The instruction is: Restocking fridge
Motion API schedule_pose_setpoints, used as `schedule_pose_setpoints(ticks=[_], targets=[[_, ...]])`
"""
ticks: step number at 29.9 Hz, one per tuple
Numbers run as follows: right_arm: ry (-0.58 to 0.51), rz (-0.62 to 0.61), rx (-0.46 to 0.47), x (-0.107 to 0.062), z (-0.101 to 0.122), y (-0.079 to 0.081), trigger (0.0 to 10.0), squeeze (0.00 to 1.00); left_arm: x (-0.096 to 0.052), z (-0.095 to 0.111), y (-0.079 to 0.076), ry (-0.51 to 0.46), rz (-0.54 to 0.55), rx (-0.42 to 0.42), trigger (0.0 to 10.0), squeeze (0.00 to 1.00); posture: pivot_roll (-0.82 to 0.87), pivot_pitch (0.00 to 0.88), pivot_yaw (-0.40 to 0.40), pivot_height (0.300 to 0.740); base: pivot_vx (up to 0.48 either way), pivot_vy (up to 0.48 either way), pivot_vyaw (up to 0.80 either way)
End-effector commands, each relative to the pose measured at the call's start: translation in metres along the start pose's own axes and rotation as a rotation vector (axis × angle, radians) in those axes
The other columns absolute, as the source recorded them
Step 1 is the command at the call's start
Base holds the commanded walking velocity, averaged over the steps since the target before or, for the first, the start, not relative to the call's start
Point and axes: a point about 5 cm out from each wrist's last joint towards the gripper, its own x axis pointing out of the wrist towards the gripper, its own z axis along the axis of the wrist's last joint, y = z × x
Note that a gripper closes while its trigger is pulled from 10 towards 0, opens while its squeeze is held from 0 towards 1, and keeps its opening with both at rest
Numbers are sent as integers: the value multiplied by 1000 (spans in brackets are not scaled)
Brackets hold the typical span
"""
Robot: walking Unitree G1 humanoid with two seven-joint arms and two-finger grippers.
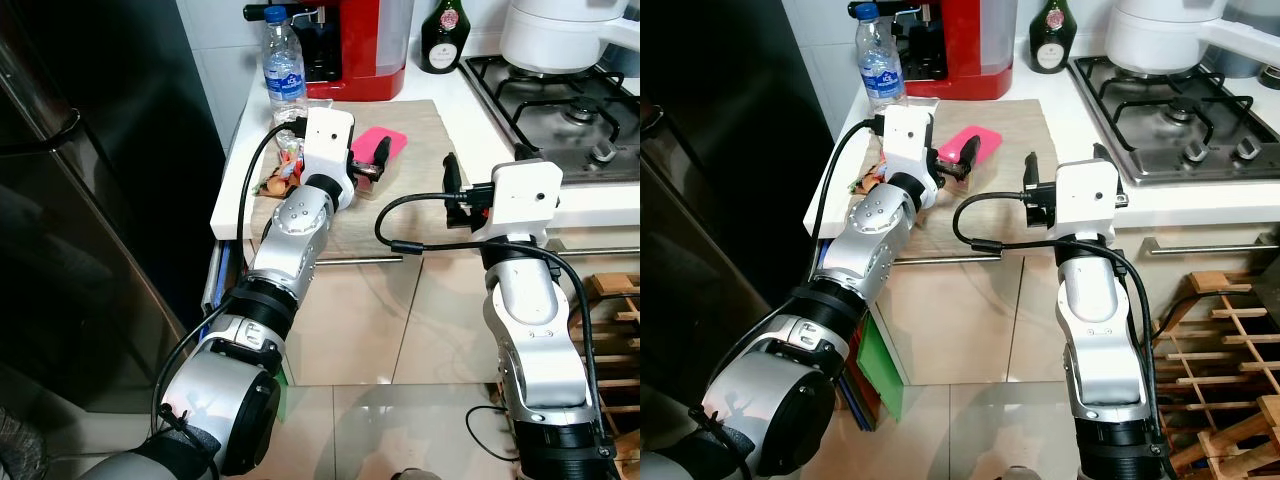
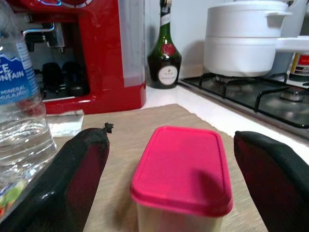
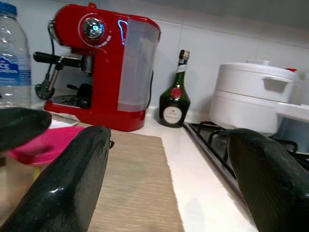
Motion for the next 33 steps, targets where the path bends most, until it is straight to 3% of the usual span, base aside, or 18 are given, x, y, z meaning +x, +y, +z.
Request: schedule_pose_setpoints(ticks=[1, 13, 19, 25, 33], targets=[[-18, 10, 14, 2, 3, 3, 10000, 0, -3, -9, -9, 35, -23, -22, 10000, 0, -233, 0, 112, 740, 0, 0, 0], [-26, -17, 14, 1, 4, -1, 10000, 0, -4, -25, -11, 121, -60, -27, 10000, 0, -241, 0, 120, 740, 0, 0, 0], [2, -9, 25, -7, 0, -5, 10000, 0, -4, -30, -13, 152, -62, -34, 10000, 0, -244, 0, 116, 740, 0, 0, 0], [89, 83, 142, -26, -9, -2, 10000, 0, 0, -31, -9, 168, -45, -42, 10000, 0, -256, 6, 120, 740, 0, 0, 0], [111, 129, 165, -30, -9, 2, 10000, 0, 3, -30, -14, 168, -55, -45, 10000, 0, -264, 5, 128, 740, 0, 0, 0]])
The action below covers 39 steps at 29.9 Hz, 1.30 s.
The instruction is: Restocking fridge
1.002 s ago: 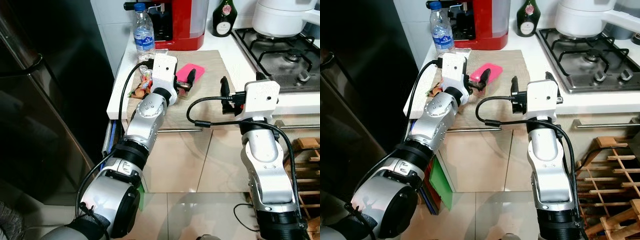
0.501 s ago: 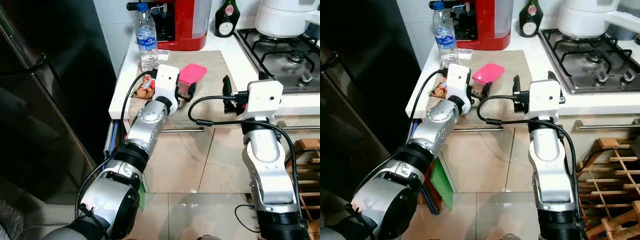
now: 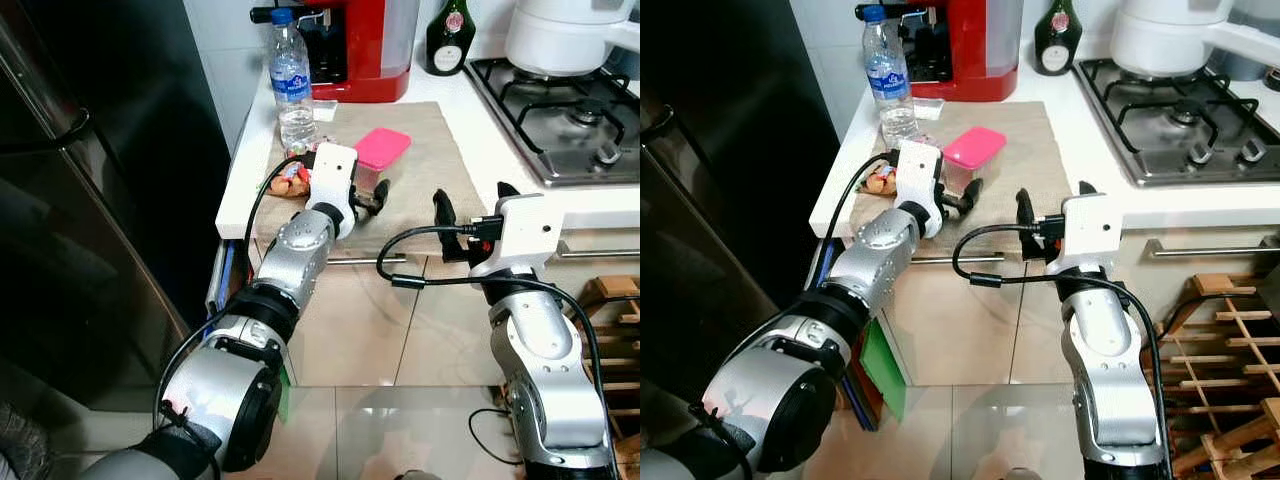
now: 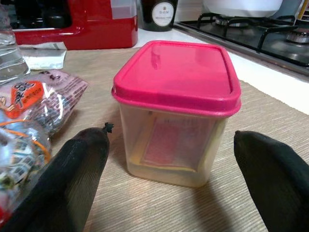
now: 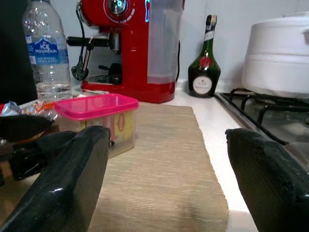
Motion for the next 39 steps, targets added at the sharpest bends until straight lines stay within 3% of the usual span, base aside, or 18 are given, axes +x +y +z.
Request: schedule_pose_setpoints(ticks=[1, 14, 34, 35, 36, 37, 38, 39], targets=[[-7, 22, 19, -1, 4, 3, 10000, 0, 4, 8, -11, -24, -25, -5, 10000, 0, -264, 5, 128, 740, 0, 0, 0], [2, 38, 13, -5, 5, 6, 10000, 0, 8, 8, -18, -9, -24, -5, 10000, 0, -273, 18, 130, 740, 0, 0, 0], [48, 68, -4, -23, 3, 9, 10000, 0, 11, 4, -14, 26, 33, -27, 10000, 0, -317, 67, 108, 740, 0, 0, 0], [50, 71, -5, -23, 3, 9, 10000, 0, 11, 4, -14, 26, 33, -28, 5529, 0, -317, 67, 108, 740, 0, 0, 0], [50, 71, -5, -23, 3, 9, 10000, 0, 11, 4, -14, 26, 33, -28, 5529, 0, -317, 67, 108, 740, 0, 0, 0], [52, 74, -6, -23, 3, 9, 10000, 0, 11, 4, -14, 23, 29, -32, 2157, 0, -321, 64, 107, 740, 0, 0, 0], [53, 76, -8, -23, 3, 9, 10000, 0, 11, 5, -14, 18, 31, -40, 0, 0, -327, 62, 108, 740, 0, 0, 0], [54, 76, -9, -24, 3, 9, 10000, 0, 11, 5, -14, 15, 32, -46, 0, 0, -329, 62, 108, 740, 0, 0, 0]])
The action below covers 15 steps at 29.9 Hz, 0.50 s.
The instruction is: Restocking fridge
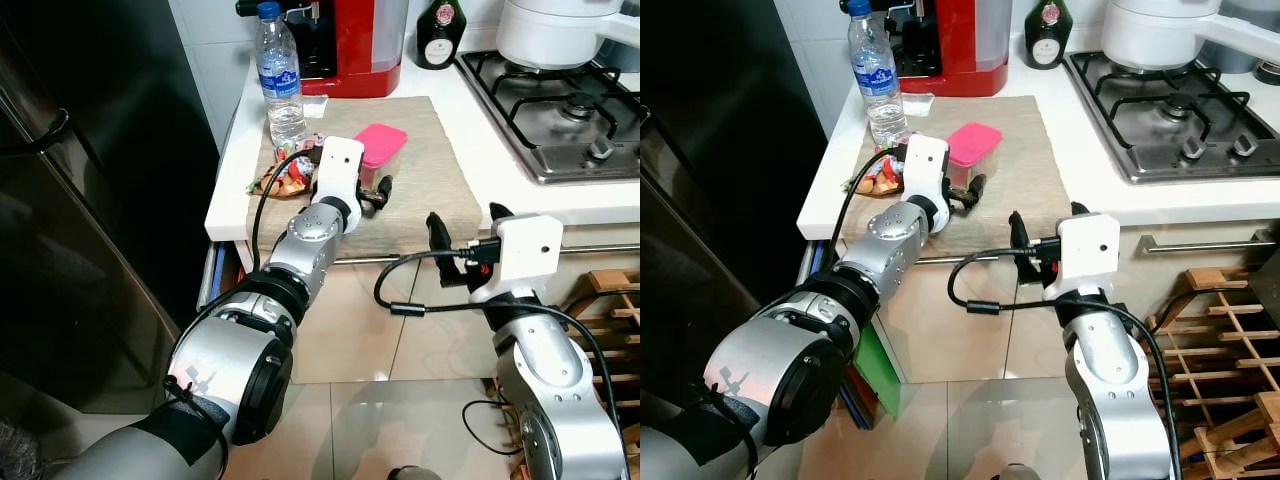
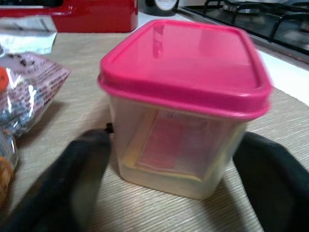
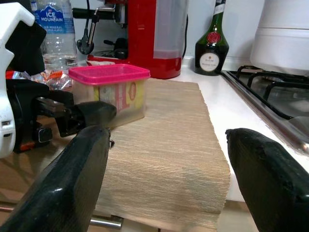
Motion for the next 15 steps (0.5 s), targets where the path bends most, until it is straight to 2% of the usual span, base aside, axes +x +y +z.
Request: schedule_pose_setpoints(ticks=[1, 15], targets=[[-11, 22, -2, 0, 5, 4, 10000, 0, 3, 7, -12, -23, -25, -25, 0, 0, -329, 62, 108, 740, 0, 0, 0], [3, 19, -9, 0, 3, 2, 10000, 0, 2, 6, -12, -48, -81, -101, 0, 0, -327, 58, 103, 740, 0, 0, 0]])
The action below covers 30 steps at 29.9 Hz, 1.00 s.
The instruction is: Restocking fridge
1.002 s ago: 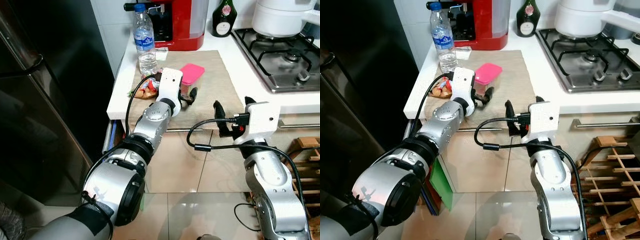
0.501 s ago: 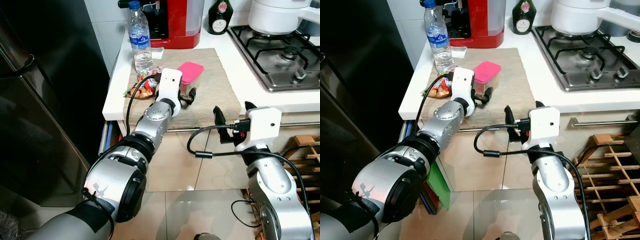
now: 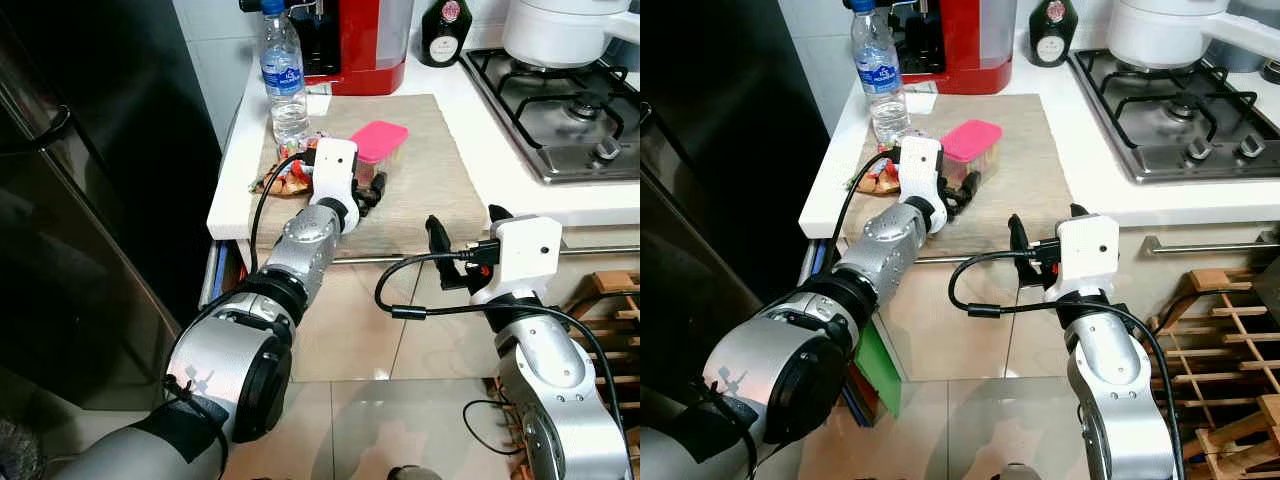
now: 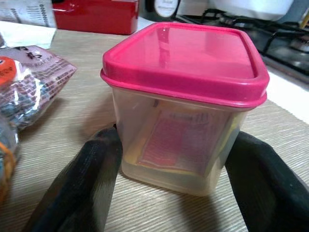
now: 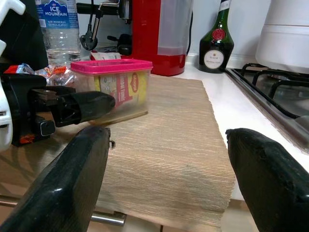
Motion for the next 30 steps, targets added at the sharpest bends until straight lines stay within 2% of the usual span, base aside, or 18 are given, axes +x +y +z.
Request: schedule_pose_setpoints(ticks=[1, 6, 10, 11, 12, 13, 16, 17, 19, 21, 22, 23, 24, 26, 28, 30], targets=[[-7, 13, -2, 1, 3, 2, 10000, 0, 3, 4, -14, -23, -48, -18, 0, 0, -327, 58, 103, 740, 0, 0, 0], [-9, 8, 3, 7, 0, 2, 10000, 0, 4, 17, -15, -90, -83, -13, 0, 0, -309, 36, 105, 740, 0, 0, 0], [-18, -13, 10, 15, -4, -1, 10000, 0, 3, 50, -8, -254, -107, 14, 0, 0, -277, 0, 108, 740, 0, 0, 0], [-18, -13, 10, 15, -4, -1, 10000, 0, 3, 50, -8, -254, -107, 14, 0, 0, -277, 0, 108, 740, 0, 0, 0], [-29, -22, 9, 21, -5, -2, 10000, 0, 0, 68, 0, -338, -95, 52, 0, 0, -259, 0, 106, 740, 0, 0, 0], [-29, -22, 9, 21, -5, -2, 10000, 0, 0, 68, 0, -338, -95, 52, 0, 0, -259, 0, 106, 740, 0, 0, 0], [-61, -42, -1, 31, -4, -6, 10000, 0, -10, 107, 14, -494, -79, 100, 0, 0, -237, 0, 99, 740, 0, 0, 0], [-77, -53, -7, 35, -3, -9, 10000, 0, -18, 125, 25, -564, -50, 125, 0, 0, -220, 0, 91, 740, 0, 0, 0], [-97, -67, -15, 41, 0, -13, 10000, 0, -34, 144, 40, -653, 1, 192, 0, 0, -209, 0, 86, 740, 0, 0, 0], [-103, -70, -18, 44, 1, -15, 10000, 0, -39, 148, 45, -675, 21, 225, 0, 0, -206, 0, 85, 740, 0, 0, 0], [-113, -77, -22, 45, 2, -17, 10000, 0, -48, 145, 51, -686, 39, 259, 0, 0, -196, 0, 82, 740, 0, 0, 0], [-133, -104, -23, 49, 3, -21, 10000, 0, -68, 133, 59, -705, 77, 332, 0, 0, -163, 0, 71, 740, 0, 0, 0], [-139, -118, -21, 50, 2, -23, 10000, 0, -76, 127, 61, -709, 93, 353, 0, 0, -152, 0, 66, 740, 0, 0, 0], [-140, -137, -14, 51, 0, -26, 10000, 0, -85, 120, 64, -703, 118, 351, 0, 0, -137, 0, 57, 740, 0, 0, 0], [-137, -142, -11, 51, -1, -26, 10000, 0, -88, 118, 65, -696, 127, 341, 0, 0, -137, 0, 57, 740, 0, 0, 0], [-163, -152, -24, 53, 0, -27, 10000, 0, -110, 115, 71, -709, 199, 362, 0, 0, -93, 0, 37, 740, 0, 0, 0]])
